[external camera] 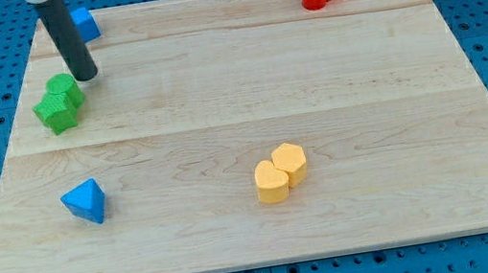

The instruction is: Push the blue cube towards the downside

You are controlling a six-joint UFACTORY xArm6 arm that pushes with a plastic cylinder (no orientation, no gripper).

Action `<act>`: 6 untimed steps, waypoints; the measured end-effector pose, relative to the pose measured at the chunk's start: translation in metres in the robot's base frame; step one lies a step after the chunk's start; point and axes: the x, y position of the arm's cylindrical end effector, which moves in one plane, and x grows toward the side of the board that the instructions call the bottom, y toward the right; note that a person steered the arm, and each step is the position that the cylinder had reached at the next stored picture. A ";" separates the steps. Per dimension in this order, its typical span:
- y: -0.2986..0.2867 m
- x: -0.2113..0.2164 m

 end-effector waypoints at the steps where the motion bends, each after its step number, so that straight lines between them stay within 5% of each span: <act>1: 0.020 -0.035; 4: 0.021 -0.130; 6: 0.004 -0.129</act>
